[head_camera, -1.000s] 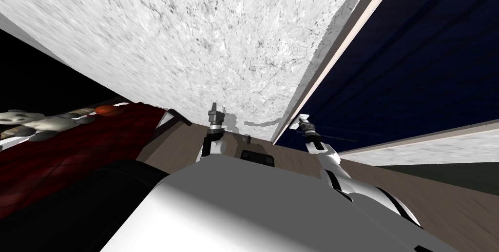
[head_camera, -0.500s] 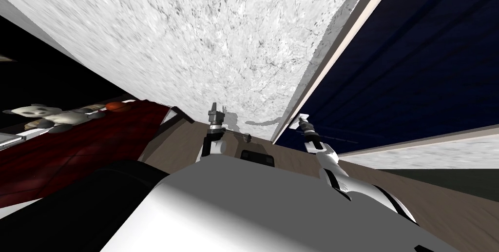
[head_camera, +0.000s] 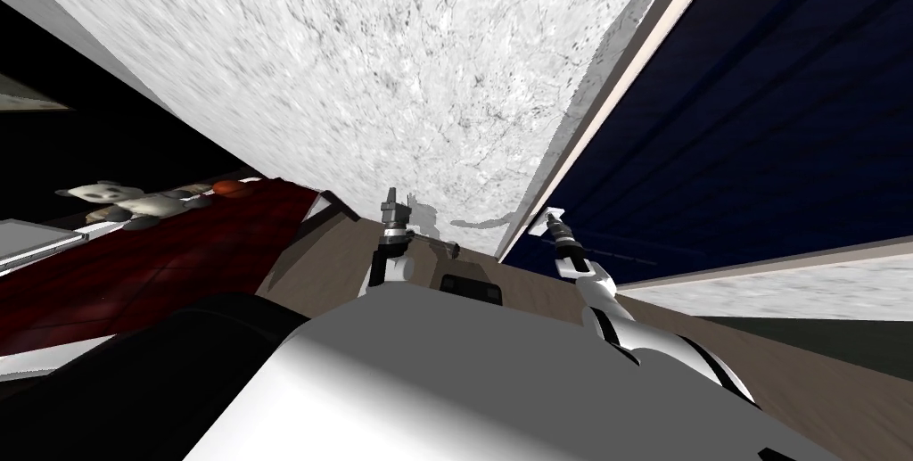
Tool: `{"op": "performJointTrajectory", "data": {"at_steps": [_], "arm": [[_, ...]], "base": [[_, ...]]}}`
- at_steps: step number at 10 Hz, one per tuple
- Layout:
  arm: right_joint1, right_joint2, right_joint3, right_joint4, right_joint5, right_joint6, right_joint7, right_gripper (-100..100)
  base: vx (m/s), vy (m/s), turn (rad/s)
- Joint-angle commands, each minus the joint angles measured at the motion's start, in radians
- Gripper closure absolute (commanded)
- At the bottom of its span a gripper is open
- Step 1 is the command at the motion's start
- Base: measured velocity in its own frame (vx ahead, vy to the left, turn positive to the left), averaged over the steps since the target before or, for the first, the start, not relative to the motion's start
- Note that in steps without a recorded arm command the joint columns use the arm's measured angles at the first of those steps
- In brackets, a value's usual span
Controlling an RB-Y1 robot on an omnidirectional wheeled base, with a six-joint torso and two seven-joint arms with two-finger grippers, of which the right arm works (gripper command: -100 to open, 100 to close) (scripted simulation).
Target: Pull the door open
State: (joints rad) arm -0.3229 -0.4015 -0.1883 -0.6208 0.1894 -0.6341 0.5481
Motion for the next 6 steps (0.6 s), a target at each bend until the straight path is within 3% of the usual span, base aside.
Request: {"op": "performJointTrajectory", "data": {"at_steps": [1,6], "arm": [[0.006,-0.002,-0.003,-0.014,-0.023,0.009,-0.050,100],[0.002,0.008,0.005,-0.020,-0.084,0.018,-0.171,100]], "base": [[-0.035,-0.037,0.055],[-0.045,-0.046,0.067]]}}
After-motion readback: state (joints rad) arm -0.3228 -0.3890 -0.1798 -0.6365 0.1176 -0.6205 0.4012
